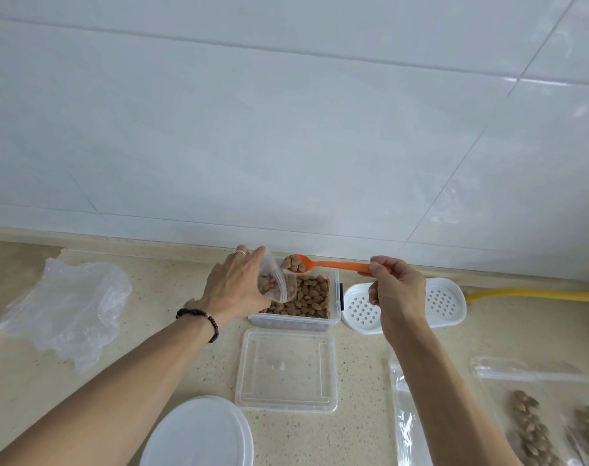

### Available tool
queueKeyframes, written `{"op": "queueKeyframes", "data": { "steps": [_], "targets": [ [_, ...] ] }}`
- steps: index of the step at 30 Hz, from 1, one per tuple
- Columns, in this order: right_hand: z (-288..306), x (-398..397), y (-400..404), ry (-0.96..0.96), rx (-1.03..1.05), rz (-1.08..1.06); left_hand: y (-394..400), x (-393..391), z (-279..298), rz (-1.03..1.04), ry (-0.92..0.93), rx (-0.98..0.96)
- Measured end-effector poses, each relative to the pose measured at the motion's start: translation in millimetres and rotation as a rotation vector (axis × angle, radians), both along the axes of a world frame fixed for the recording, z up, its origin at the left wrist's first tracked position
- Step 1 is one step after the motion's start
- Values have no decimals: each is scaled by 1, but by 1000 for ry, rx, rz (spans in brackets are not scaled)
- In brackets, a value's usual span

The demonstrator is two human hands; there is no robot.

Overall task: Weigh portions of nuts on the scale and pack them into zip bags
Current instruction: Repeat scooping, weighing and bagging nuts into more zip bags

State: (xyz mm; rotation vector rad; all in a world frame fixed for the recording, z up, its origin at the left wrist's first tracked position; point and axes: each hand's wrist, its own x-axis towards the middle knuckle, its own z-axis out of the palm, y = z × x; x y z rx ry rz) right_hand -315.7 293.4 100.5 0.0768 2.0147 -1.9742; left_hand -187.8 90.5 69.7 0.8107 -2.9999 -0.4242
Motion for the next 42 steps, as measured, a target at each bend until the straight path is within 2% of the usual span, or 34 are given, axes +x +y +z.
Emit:
{"op": "queueKeyframes", "data": {
  "steps": [8,14,19,22,25,28,35,39,42],
  "targets": [
    [-3,1,0,74,81,34,-3,-1,-1,-17,-23,146],
    [-6,-1,3,159,145,78,-2,-1,1,-48,-32,140],
    [0,0,-1,244,185,180,-1,-8,2,-72,12,127],
    [7,2,-5,310,228,314,3,-12,1,-81,37,130],
    [16,4,-6,412,247,450,4,-14,-2,-69,61,206],
    [24,-1,-4,489,235,468,1,-15,-5,-23,112,314],
    [32,-1,-8,655,355,591,-1,-15,-8,28,183,365],
    [34,-1,-12,693,362,577,-1,-12,-9,49,224,376],
    [36,4,-17,632,298,567,1,-10,-8,51,228,395]
  ]
}}
